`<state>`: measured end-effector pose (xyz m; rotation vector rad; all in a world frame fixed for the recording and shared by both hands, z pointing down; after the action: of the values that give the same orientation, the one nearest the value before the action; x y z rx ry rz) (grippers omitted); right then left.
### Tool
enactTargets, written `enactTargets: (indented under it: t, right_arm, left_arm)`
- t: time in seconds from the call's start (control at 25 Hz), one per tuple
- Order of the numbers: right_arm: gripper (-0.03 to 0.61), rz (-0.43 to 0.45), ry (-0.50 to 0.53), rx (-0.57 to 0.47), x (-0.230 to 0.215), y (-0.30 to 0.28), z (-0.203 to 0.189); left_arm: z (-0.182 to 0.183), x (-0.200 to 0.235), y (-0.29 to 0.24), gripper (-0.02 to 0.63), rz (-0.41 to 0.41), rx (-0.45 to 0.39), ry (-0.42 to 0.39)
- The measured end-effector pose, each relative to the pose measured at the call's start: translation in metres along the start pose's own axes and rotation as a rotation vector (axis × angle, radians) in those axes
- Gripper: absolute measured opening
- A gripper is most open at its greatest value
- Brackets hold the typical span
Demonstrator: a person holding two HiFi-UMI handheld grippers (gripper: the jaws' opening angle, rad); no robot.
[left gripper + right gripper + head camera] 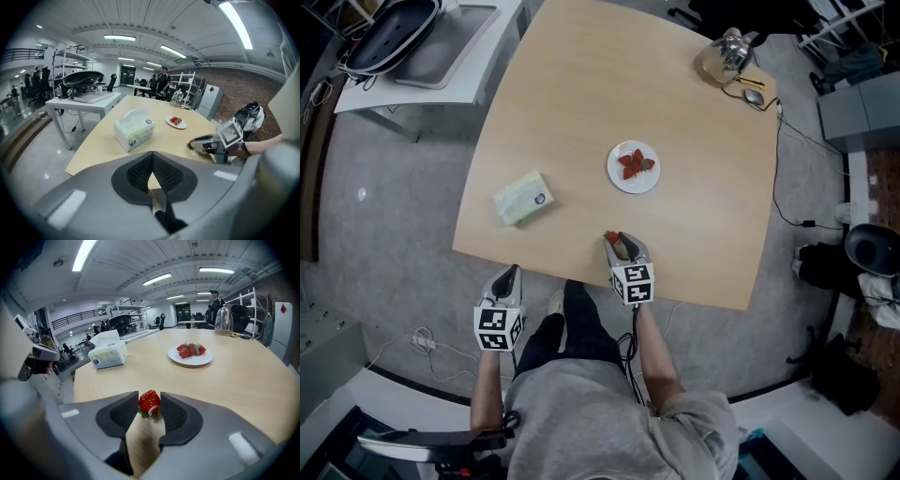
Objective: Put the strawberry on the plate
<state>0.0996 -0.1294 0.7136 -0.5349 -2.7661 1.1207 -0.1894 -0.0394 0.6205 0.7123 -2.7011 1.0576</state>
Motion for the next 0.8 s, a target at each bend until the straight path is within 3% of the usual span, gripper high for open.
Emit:
enactTargets:
  t: [0.8]
  right_arm:
    - [0.149,-0.064,-0.009,-0.091,-0.031,0.019,0.045]
  left_arm:
    - [0.029,-0.007,-0.011,0.02,-0.027,-0.034,-0.035]
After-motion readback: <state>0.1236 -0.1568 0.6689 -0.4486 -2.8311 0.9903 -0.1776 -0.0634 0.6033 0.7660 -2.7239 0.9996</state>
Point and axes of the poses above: the fingertips, and each gripper's own axes: y backward along the fingers, x to its left, z out of its top, the point moved 7 cm from there along y, backward along the fingers, and after that the axes turned 11 degrees about -z, right-handed, at the moved point
